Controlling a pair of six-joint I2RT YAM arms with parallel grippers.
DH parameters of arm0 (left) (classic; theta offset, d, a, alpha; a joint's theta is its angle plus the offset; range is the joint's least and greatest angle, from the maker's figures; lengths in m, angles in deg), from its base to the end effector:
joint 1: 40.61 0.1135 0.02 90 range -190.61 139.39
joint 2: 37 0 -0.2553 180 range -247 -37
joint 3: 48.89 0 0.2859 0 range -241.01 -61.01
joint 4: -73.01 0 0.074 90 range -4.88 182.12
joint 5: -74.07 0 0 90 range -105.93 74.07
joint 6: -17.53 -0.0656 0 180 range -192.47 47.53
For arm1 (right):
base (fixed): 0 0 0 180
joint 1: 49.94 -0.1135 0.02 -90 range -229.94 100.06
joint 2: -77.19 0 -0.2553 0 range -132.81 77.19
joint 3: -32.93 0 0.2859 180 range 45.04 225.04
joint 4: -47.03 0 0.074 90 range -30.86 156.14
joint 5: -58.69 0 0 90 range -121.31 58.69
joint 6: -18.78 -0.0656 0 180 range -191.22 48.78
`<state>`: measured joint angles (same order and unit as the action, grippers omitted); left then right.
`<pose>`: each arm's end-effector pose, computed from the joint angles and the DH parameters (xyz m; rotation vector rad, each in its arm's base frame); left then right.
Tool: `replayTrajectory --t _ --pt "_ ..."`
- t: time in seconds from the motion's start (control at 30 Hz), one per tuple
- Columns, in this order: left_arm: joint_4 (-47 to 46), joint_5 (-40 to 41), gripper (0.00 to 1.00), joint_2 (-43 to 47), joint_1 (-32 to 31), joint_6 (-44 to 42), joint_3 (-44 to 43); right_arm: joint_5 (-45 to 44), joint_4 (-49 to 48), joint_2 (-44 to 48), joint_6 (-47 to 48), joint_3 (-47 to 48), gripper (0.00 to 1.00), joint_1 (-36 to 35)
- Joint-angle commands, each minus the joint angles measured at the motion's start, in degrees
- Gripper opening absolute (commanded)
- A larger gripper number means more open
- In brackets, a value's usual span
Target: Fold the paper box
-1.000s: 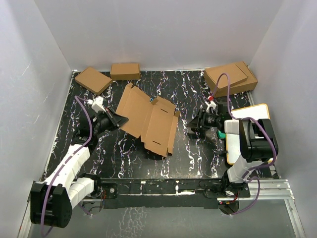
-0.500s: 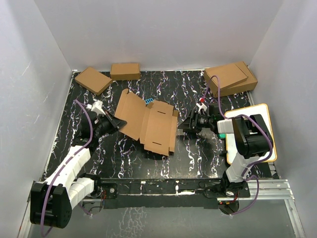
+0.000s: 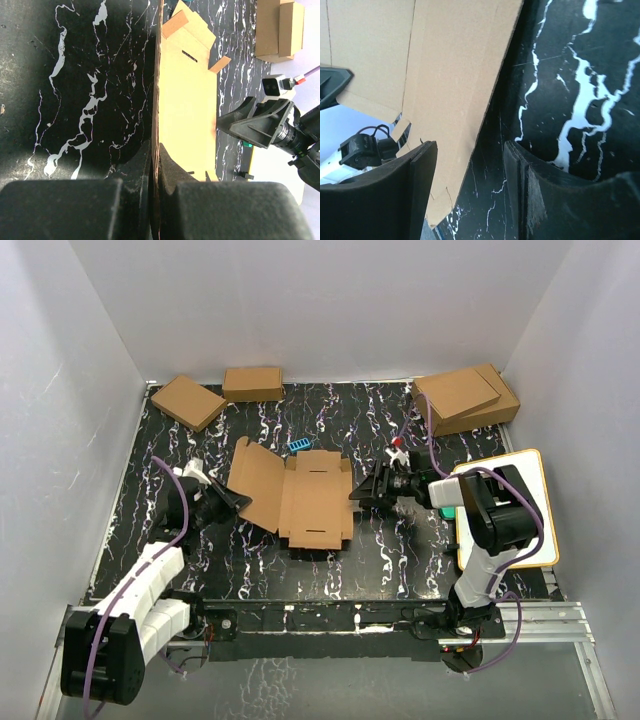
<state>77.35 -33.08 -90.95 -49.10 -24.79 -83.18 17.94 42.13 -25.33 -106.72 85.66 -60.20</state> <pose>0.2581 -0.0581 0.1681 -0.5062 2.0300 -0.9136 0.3284 0.1099 0.0619 0.0779 2.4247 1.3913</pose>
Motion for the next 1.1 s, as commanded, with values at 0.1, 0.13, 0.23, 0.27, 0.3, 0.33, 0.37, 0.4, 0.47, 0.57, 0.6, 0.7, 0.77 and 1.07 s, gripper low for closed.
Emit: replayTrajectory --t 0.1,0.13,0.23,0.27,0.3,0.33,0.37,0.4,0.47,0.57,0.6,0.7,0.77,1.07 --pt "-4.1 -3.8 0.0 -1.7 -0.2 -0.1 -0.5 -5.3 3.5 -1.5 4.0 3.8 0.56 -3.7" --pt "-4.4 -4.4 0.0 -2.1 -0.2 -0.4 -0.5 -5.5 3.6 -1.1 4.6 3.9 0.52 -4.0" --pt "-4.6 -5.1 0.0 -2.8 -0.3 -1.7 -1.1 -7.3 4.3 0.6 6.5 4.3 0.42 -5.3" --pt "-4.7 -5.2 0.0 -2.8 -0.3 -1.9 -1.2 -8.1 4.5 1.1 7.1 4.4 0.37 -5.9" --pt "-4.8 -5.4 0.0 -2.8 -0.3 -2.2 -1.4 -9.0 4.9 1.6 7.8 4.6 0.33 -6.5" --pt "-4.8 -5.6 0.0 -2.7 -0.3 -2.6 -1.6 -10.2 5.7 1.9 8.8 4.9 0.32 -7.1" --pt "-4.7 -5.7 0.0 -2.5 -0.4 -3.2 -1.9 -11.5 6.5 2.1 9.7 5.2 0.3 -7.7" --pt "-4.7 -5.7 0.0 -2.3 -0.5 -3.8 -2.2 -13.5 7.2 2.1 10.7 5.7 0.28 -8.4" --pt "-4.4 -5.5 0.0 -1.5 -0.9 -5.6 -2.9 -16.4 8.9 2.1 12.7 6.5 0.28 -9.9" --pt "-3.9 -5.3 0.0 -1.1 -1.6 -7.6 -3.8 -17.7 10.0 4.3 14.2 7.3 0.29 -11.7" --pt "-3.8 -5.3 0.0 -1.2 -2.0 -8.0 -4.2 -18.0 10.2 4.5 14.5 7.5 0.3 -12.1" --pt "-3.5 -4.6 0.0 -2.1 -4.0 -9.4 -5.4 -18.0 10.6 4.8 15.0 7.8 0.33 -12.7" --pt "-2.8 -2.9 0.0 -2.9 -6.2 -10.7 -6.9 -17.4 10.5 5.0 15.3 7.9 0.35 -12.8" --pt "2.0 4.3 0.0 -8.0 -13.7 -14.6 -12.6 -13.5 9.9 5.4 15.7 7.8 0.42 -13.4"
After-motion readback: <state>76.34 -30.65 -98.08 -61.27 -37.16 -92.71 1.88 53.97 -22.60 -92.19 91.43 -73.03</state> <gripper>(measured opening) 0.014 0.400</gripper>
